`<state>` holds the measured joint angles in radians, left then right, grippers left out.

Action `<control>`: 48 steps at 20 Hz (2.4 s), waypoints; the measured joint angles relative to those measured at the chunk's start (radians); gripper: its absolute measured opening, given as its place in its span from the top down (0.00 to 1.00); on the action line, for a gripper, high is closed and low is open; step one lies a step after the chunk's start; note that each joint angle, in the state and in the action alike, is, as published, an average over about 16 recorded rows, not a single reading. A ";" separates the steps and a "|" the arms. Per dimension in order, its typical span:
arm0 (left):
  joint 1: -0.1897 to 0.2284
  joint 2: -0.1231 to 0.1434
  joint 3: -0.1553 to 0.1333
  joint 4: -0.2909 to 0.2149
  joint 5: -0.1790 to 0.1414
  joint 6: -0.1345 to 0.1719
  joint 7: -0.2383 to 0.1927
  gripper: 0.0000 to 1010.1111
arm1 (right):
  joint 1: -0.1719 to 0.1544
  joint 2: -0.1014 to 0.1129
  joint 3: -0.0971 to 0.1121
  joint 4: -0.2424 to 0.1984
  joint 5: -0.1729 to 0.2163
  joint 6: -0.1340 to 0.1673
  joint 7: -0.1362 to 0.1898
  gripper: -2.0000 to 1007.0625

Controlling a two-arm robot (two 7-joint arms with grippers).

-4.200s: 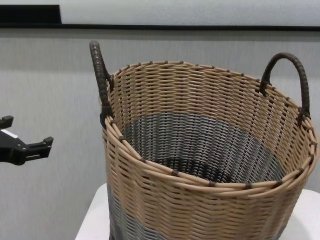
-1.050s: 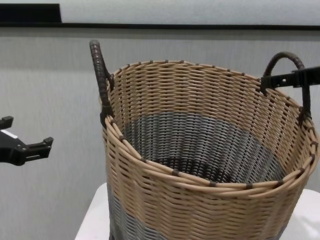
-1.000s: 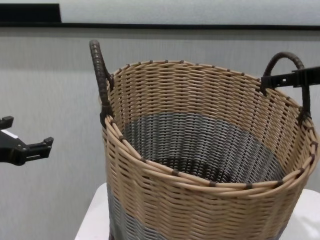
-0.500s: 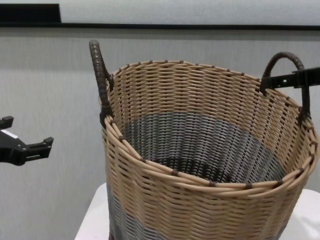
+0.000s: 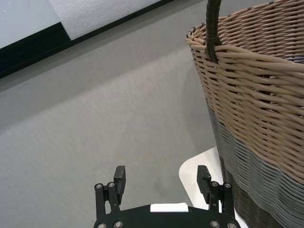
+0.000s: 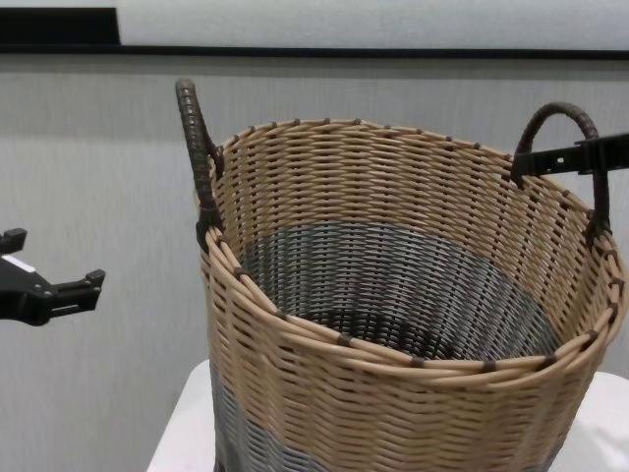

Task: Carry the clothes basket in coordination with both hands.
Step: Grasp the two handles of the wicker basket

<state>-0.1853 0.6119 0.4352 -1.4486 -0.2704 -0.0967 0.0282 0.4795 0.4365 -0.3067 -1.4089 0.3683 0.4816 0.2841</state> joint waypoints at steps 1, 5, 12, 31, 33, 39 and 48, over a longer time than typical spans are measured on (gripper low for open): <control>0.006 0.003 -0.007 -0.014 -0.008 0.009 0.000 0.01 | 0.000 0.000 0.000 0.000 0.000 0.000 0.000 0.01; 0.048 0.023 -0.061 -0.096 -0.065 0.059 -0.001 0.01 | 0.000 0.001 -0.001 0.000 0.000 0.001 0.000 0.01; 0.166 0.076 -0.207 -0.296 -0.203 0.188 0.001 0.01 | 0.000 0.001 -0.001 -0.001 0.000 0.001 0.000 0.01; 0.140 0.107 -0.247 -0.555 -0.371 0.467 -0.136 0.01 | 0.000 0.002 -0.002 -0.001 0.000 0.002 0.000 0.01; 0.121 0.096 -0.224 -0.555 -0.367 0.485 -0.147 0.01 | 0.000 0.002 -0.002 -0.001 0.000 0.002 0.000 0.01; 0.079 0.056 -0.176 -0.540 -0.350 0.516 -0.166 0.01 | 0.000 0.002 -0.002 -0.001 0.000 0.002 0.000 0.01; 0.019 -0.001 -0.134 -0.473 -0.313 0.528 -0.191 0.01 | 0.000 0.002 -0.002 -0.001 0.000 0.002 0.000 0.01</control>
<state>-0.1664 0.6108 0.3015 -1.9216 -0.5839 0.4310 -0.1632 0.4798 0.4384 -0.3083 -1.4102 0.3682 0.4839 0.2841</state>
